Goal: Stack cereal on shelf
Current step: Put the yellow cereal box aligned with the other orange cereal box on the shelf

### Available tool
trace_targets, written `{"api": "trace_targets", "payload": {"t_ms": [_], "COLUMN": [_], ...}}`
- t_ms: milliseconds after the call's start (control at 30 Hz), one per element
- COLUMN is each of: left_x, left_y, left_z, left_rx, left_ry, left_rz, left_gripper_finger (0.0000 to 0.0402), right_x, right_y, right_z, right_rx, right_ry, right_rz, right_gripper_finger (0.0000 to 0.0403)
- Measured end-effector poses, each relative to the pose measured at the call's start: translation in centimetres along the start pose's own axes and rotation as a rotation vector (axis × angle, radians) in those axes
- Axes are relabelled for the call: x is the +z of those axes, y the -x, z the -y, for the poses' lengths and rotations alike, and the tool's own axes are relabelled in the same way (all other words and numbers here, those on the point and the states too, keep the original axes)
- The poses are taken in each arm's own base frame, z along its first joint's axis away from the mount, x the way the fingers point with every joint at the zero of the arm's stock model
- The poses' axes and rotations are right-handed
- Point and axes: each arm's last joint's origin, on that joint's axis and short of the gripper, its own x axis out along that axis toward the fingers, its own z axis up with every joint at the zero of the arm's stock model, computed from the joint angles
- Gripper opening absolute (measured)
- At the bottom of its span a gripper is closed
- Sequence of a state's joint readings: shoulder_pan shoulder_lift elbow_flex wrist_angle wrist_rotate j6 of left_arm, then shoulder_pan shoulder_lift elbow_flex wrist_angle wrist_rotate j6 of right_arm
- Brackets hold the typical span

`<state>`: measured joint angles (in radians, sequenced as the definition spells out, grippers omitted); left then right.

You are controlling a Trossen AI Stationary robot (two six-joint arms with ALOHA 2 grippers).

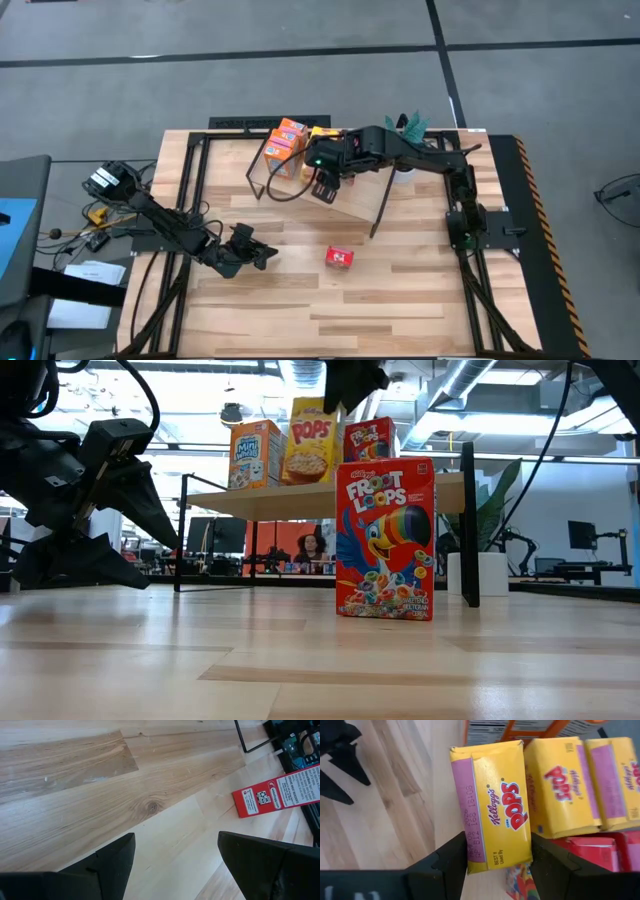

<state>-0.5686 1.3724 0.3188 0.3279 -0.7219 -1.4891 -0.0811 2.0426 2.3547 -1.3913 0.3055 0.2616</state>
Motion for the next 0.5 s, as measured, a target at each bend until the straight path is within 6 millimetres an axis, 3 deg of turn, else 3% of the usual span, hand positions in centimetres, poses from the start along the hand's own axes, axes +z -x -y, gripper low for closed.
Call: {"api": "trace_targets", "payload": {"t_ms": [500], "left_x": [0.0], "left_y": [0.0], "left_z": [0.01], "left_rx": [0.0], "left_ry": [0.0], "left_rz": [0.0], "left_gripper_finger": [0.0275], "right_x": [0.02], "right_y": [-0.1], "right_z": [-0.12], "right_rx": [0.034], "right_ry": [-0.021], "right_rz": [-0.005], "right_gripper_finger": [0.0213]}}
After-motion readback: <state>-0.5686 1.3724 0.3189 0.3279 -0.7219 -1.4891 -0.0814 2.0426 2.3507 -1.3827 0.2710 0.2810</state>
